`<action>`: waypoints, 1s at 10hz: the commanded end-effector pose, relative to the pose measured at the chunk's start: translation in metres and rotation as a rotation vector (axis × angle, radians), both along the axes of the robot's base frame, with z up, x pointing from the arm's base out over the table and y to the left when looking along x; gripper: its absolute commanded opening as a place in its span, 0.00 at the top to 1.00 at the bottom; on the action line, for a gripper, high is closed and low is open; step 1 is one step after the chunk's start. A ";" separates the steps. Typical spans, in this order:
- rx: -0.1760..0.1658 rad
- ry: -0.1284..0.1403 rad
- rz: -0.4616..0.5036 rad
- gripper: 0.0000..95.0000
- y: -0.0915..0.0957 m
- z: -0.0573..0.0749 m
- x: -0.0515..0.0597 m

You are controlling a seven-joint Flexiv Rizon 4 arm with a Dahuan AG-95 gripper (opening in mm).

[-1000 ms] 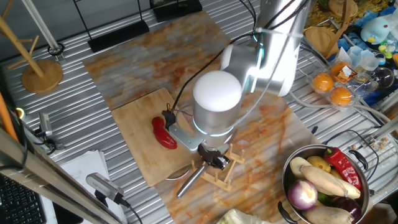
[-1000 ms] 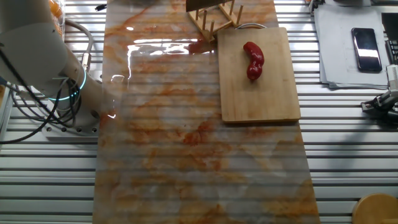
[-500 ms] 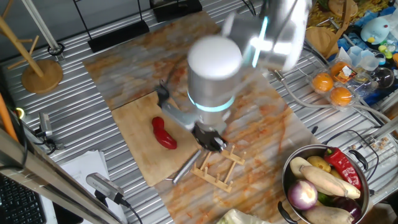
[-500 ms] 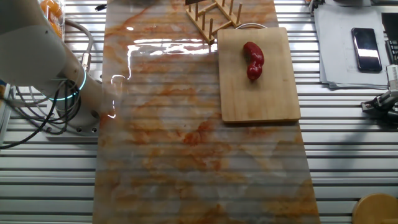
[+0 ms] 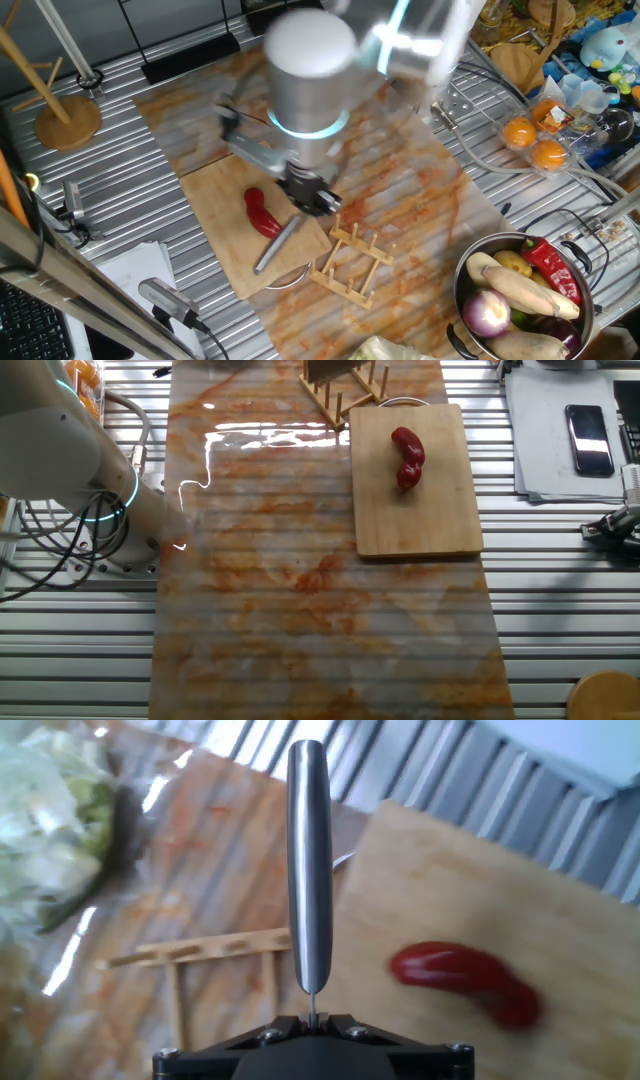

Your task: Chop the chili peppers

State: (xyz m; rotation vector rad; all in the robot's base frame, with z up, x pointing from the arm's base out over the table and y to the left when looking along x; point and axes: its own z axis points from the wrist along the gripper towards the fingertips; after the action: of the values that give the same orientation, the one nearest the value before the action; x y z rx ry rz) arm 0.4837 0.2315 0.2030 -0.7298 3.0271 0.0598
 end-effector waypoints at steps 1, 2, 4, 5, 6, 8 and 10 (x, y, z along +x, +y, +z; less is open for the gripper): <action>-0.003 -0.011 0.016 1.00 -0.012 -0.002 0.019; -0.007 -0.019 0.016 1.00 -0.015 -0.004 0.028; -0.027 -0.054 0.008 1.00 -0.023 -0.021 0.035; -0.028 -0.062 0.011 1.00 -0.026 -0.025 0.035; -0.030 -0.076 0.022 1.00 -0.031 -0.033 0.034; -0.032 -0.078 0.039 1.00 -0.032 -0.035 0.034; -0.025 -0.067 0.038 1.00 -0.030 -0.030 0.034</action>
State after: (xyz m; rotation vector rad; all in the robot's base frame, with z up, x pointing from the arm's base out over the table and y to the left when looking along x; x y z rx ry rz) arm 0.5198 0.2028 0.1746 -0.7762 2.9599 0.0058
